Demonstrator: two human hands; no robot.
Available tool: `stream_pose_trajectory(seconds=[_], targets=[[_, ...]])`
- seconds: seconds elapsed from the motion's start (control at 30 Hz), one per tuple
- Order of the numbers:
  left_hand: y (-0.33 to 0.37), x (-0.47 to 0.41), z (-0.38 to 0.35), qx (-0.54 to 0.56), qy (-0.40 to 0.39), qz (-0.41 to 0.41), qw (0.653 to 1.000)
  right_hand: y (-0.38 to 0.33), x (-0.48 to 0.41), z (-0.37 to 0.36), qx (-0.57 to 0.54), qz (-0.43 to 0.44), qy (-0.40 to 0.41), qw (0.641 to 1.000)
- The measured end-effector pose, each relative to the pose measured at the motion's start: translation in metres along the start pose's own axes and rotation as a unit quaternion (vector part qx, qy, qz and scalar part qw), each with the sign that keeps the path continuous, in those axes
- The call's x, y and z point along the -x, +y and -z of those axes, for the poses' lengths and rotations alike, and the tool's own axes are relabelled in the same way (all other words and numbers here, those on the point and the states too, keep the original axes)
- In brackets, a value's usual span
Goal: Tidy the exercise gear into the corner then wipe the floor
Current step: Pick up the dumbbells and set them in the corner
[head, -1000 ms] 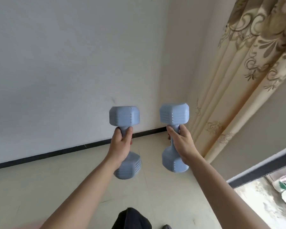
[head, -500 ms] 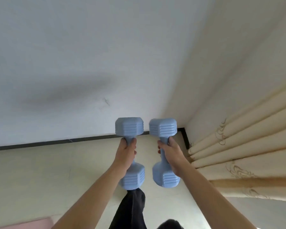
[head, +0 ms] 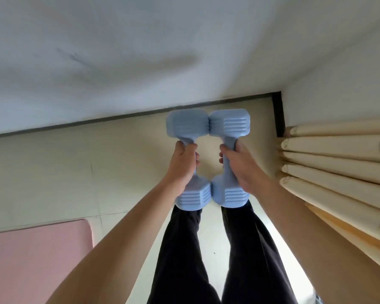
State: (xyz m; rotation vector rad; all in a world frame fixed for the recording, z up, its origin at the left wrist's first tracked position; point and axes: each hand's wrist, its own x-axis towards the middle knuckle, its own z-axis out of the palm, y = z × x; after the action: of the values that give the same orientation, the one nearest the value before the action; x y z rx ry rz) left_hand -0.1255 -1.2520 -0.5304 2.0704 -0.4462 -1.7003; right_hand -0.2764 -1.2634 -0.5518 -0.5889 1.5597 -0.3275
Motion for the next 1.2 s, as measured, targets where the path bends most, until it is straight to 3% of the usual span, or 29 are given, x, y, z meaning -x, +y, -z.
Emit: stream_pose_trajectory(seconds=[0.17,0.33,0.73,0.97,1.2], targets=[[-0.065,-0.137,-0.047,0.029,0.003,0.103,0.994,0.079,-0.142,0.004,0.024,-0.043,-0.003,0.999],[-0.126,-0.258,-0.081,0.046,0.005,0.147,0.988,0.143,-0.259,0.008,0.063,-0.079,0.007,0.995],[-0.195,-0.456,-0.114,0.078,0.005,0.084,0.993,0.209,-0.461,-0.004,0.05,-0.063,0.003,0.997],[-0.193,-0.51,-0.128,0.083,0.019,0.028,0.996,0.204,-0.513,-0.001,0.065,-0.032,0.006,0.997],[-0.19,-0.525,-0.132,0.131,-0.002,0.036,0.991,0.19,-0.534,0.018,0.076,-0.024,-0.01,0.997]])
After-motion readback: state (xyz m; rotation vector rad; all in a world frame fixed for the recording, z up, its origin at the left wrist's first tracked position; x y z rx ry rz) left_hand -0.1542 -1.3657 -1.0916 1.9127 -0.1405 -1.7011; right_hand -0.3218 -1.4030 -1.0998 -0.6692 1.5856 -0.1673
